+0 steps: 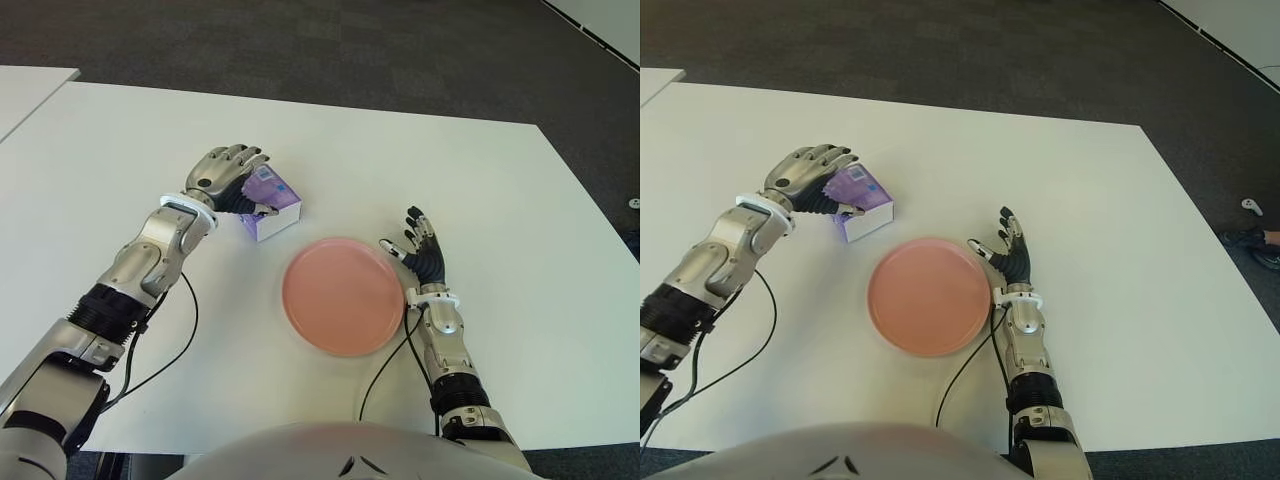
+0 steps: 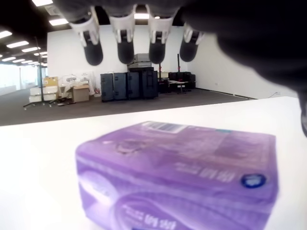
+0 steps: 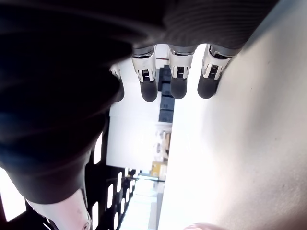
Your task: Put the tissue paper into the plate.
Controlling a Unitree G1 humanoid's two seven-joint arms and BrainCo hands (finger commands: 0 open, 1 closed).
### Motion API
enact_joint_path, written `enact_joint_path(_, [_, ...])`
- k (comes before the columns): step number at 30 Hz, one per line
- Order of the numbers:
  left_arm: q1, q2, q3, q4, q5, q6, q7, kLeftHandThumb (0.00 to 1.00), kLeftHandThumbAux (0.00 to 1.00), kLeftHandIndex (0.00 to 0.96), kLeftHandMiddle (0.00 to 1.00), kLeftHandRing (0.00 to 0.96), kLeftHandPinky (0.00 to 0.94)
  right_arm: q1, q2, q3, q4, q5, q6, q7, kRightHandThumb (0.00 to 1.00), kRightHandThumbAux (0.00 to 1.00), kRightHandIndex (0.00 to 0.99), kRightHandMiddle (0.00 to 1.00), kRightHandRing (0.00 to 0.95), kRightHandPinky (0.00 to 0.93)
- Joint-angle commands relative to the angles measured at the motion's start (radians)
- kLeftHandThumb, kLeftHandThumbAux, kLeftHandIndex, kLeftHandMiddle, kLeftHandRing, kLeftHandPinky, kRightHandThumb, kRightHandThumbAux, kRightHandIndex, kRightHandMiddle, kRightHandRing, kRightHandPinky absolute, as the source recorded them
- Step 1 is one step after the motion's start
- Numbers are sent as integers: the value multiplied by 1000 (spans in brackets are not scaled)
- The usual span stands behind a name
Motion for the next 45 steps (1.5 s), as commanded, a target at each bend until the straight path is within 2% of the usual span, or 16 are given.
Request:
enact_joint_path(1, [24,5,20,-16,-31,-17,-18,0,331,0,0,0,0,68,13,17,58,-9,61,7,0,813,0,0,0,9])
enact_joint_path(10, [42,6,36,-56,-72,-36,-33,0,321,0,0,0,0,69,6,24,56,-9,62,14,0,818,0,0,0,6])
enact_joint_path(30, [71,-4,35,-121,-77,-1,-134,0,299,0,0,0,0,65,11,27,60,-3,61,13,0,815,0,0,0,6])
enact_joint_path(37, [-1,-17,-3,53,-23,-15,-77,0,311,0,0,0,0,69,8,33,52,-8,52,17,0,823,0,0,0,2])
enact_joint_path(45, [-24,-24,-27,109,25,-1,-54,0,306,0,0,0,0,78,6,35,33,-1,68,27,0,818,0,0,0,1])
